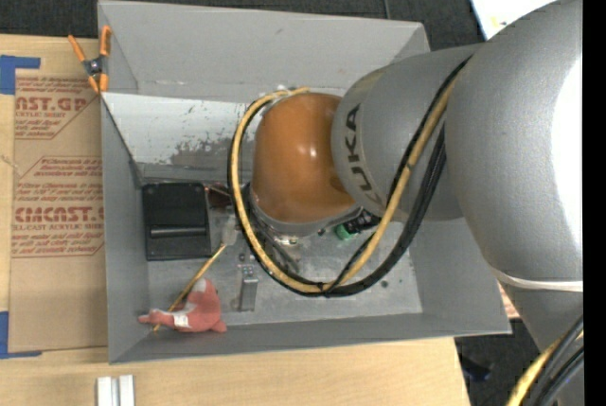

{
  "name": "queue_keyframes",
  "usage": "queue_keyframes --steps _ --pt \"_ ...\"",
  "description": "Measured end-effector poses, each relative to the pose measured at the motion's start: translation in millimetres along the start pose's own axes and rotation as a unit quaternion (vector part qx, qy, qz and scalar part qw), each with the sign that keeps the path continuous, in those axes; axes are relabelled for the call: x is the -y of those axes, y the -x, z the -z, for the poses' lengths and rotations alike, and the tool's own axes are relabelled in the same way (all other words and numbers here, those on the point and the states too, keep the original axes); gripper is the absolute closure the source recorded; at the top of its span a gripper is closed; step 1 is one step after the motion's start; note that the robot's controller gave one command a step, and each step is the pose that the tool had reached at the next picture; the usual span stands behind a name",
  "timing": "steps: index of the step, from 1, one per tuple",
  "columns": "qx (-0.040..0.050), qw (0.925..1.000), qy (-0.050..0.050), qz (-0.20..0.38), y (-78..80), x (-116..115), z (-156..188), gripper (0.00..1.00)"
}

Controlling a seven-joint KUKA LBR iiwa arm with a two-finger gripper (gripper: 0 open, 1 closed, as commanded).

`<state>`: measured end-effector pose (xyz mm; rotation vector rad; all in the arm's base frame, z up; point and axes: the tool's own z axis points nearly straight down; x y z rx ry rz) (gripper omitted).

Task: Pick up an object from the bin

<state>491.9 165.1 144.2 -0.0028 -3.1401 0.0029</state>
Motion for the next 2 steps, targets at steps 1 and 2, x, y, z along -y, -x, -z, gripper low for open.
queue_keyframes --steps 1,2 --pt "0.001 1.0 0.001 0.0 1.0 -1.7 -0.1 0.0" --pt "0.0011 0.9997 0.0 -0.022 35.2 31.5 -34.1 0.0"
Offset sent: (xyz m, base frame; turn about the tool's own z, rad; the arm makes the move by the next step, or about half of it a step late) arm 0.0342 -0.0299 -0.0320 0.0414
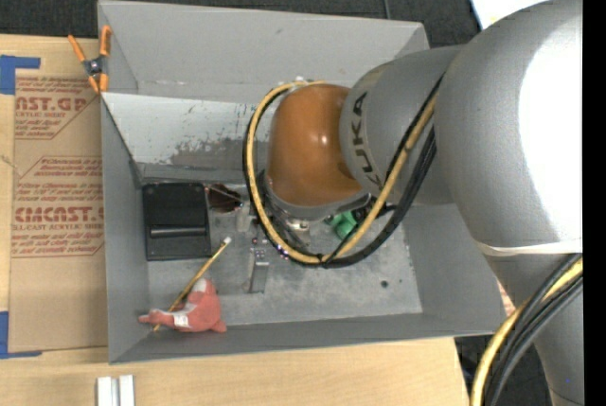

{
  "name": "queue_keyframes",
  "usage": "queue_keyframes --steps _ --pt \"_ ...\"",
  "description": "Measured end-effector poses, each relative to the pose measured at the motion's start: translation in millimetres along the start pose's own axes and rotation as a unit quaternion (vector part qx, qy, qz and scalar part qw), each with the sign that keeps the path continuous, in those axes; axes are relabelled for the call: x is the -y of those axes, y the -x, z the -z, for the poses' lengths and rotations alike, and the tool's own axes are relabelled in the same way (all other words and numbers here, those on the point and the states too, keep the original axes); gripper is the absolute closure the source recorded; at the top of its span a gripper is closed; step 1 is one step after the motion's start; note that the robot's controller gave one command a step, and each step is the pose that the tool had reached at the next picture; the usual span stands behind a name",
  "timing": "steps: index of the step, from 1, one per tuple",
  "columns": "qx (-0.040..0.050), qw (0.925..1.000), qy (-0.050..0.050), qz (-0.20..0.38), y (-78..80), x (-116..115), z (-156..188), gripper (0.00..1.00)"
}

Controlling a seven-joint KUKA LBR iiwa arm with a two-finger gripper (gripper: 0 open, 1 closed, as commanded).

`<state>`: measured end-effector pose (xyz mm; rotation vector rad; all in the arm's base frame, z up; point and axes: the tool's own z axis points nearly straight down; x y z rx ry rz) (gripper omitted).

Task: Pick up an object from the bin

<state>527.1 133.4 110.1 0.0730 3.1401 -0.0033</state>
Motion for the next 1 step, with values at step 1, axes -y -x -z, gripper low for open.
queue_keyframes --steps 1 --pt "0.0045 1.0 0.003 0.001 3.8 5.3 52.4 0.0"
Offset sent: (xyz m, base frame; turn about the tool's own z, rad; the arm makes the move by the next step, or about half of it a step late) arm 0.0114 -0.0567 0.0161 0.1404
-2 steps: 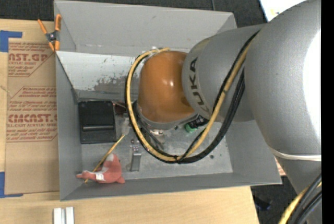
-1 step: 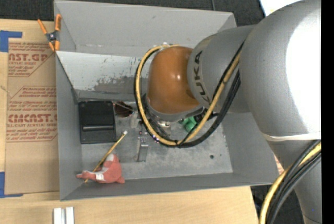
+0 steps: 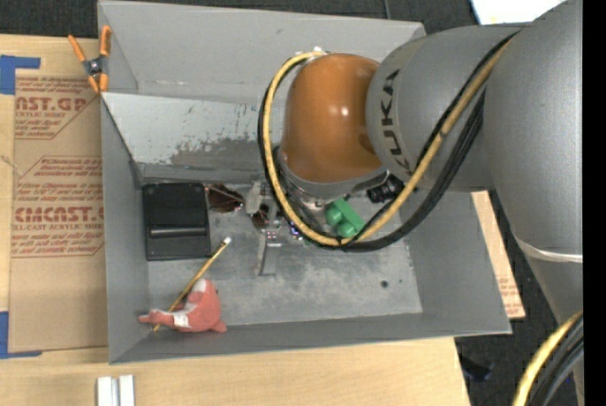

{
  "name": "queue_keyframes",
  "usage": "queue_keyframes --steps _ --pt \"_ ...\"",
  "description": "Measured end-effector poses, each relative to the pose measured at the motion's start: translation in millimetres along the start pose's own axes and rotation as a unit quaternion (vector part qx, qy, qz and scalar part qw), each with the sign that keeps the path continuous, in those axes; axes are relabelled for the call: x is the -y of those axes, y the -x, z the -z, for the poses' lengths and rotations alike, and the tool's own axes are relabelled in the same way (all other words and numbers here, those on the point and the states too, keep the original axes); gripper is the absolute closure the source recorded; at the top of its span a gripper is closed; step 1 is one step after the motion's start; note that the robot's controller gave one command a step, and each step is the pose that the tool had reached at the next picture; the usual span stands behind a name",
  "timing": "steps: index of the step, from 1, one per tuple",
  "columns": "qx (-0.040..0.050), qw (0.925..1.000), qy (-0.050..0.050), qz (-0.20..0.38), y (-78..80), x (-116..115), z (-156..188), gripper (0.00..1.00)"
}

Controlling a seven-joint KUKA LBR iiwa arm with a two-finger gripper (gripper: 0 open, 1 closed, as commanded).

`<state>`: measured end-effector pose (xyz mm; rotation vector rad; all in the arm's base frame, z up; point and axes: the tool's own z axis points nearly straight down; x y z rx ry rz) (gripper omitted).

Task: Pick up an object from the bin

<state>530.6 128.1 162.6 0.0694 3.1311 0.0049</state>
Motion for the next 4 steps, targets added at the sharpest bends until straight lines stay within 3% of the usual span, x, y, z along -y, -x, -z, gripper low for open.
queue_keyframes --steps 1,2,3,4 --pt "-0.0048 0.9988 -0.001 -0.048 6.7 33.2 -25.8 0.0" --pt "-0.0016 0.9963 0.0 -0.085 38.3 48.4 -96.8 0.0" --pt "-0.0025 0.9944 -0.002 -0.105 23.6 69.6 -92.3 1.0" --pt "-0.0025 0.9944 -0.002 -0.105 23.5 69.6 -92.0 1.0"
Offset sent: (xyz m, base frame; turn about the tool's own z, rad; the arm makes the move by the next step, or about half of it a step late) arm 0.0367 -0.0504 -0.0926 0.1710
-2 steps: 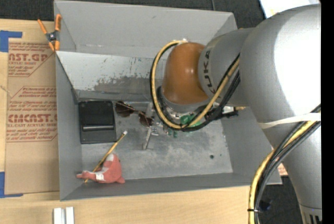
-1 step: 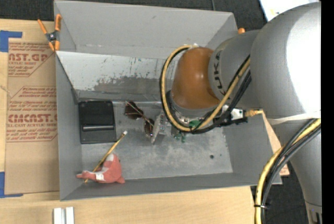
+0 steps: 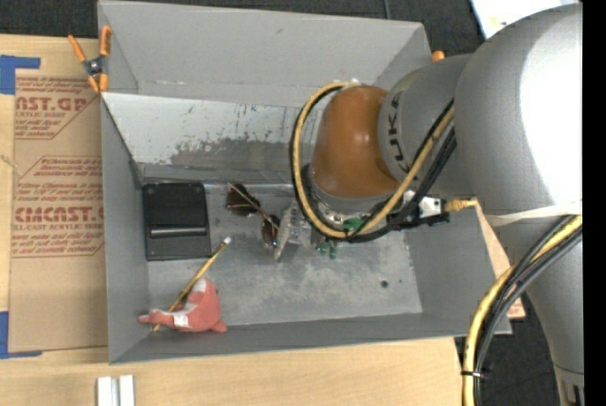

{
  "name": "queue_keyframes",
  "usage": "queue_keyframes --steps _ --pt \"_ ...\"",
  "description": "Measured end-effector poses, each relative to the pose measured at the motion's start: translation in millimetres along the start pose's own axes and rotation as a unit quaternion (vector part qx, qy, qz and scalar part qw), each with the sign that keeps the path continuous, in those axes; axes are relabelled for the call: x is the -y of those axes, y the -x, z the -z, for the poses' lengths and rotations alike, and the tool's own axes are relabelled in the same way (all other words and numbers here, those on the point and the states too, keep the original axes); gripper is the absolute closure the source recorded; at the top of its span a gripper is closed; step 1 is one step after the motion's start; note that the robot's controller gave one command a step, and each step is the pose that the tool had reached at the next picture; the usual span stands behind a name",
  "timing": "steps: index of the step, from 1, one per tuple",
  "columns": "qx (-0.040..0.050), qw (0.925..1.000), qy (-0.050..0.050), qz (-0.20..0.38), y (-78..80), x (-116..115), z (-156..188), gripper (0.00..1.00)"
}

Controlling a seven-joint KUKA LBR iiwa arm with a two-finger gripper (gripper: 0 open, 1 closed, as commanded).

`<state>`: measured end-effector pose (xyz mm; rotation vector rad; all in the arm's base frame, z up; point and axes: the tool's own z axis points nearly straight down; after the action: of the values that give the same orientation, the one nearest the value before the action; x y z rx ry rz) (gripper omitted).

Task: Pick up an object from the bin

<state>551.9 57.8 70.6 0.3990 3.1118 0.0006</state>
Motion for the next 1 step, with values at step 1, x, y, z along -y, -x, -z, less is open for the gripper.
queue_keyframes --steps 1 --pt "-0.0038 1.0 -0.001 0.0 -2.2 0.5 33.2 1.0"
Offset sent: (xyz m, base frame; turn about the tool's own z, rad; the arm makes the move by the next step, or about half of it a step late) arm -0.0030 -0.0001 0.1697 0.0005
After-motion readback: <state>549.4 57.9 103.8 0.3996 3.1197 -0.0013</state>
